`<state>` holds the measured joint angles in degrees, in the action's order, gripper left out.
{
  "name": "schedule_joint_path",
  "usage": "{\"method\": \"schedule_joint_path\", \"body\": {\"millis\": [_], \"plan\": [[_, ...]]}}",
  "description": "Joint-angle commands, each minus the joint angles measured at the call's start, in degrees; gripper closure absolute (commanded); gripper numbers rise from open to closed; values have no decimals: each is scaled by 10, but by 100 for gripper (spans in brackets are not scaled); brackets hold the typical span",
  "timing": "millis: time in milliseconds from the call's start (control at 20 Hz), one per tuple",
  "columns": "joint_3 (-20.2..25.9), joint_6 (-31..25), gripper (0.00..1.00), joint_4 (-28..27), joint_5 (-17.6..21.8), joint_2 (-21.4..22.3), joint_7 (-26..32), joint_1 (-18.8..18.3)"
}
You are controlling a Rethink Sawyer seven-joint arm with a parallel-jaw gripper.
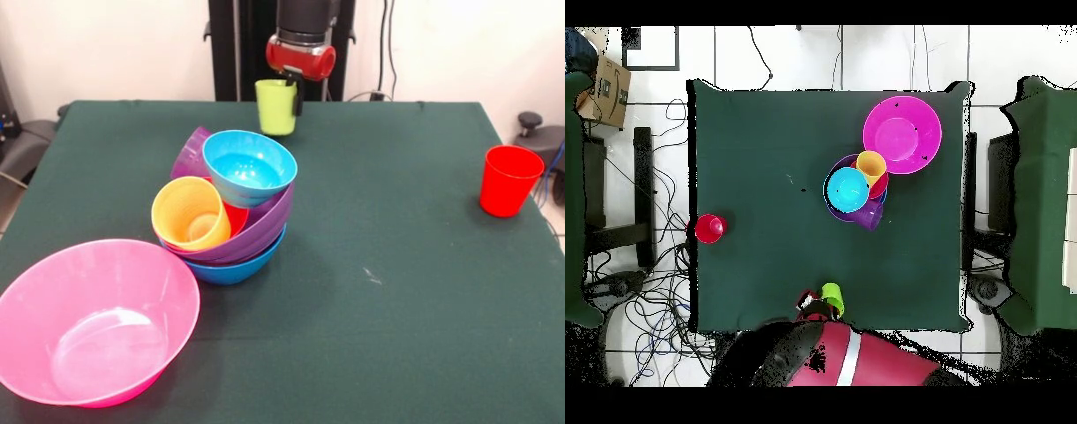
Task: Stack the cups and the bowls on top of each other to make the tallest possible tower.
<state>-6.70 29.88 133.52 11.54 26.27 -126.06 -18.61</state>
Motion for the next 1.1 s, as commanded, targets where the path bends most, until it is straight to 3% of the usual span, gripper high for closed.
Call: {"method": "schedule_joint_path", "body": {"millis": [50, 200, 400, 700, 950, 1100], "plan": [[46, -132, 100, 13, 8, 152, -56, -37], [81, -244, 100, 35, 6, 271, -31, -72], [118, -339, 100, 32, -10, 343, -6, -109], [171, -421, 100, 13, -23, 401, 23, -160], [180, -461, 100, -22, -28, 416, 27, -165], [169, -452, 100, -43, -16, 407, 10, -153]]}}
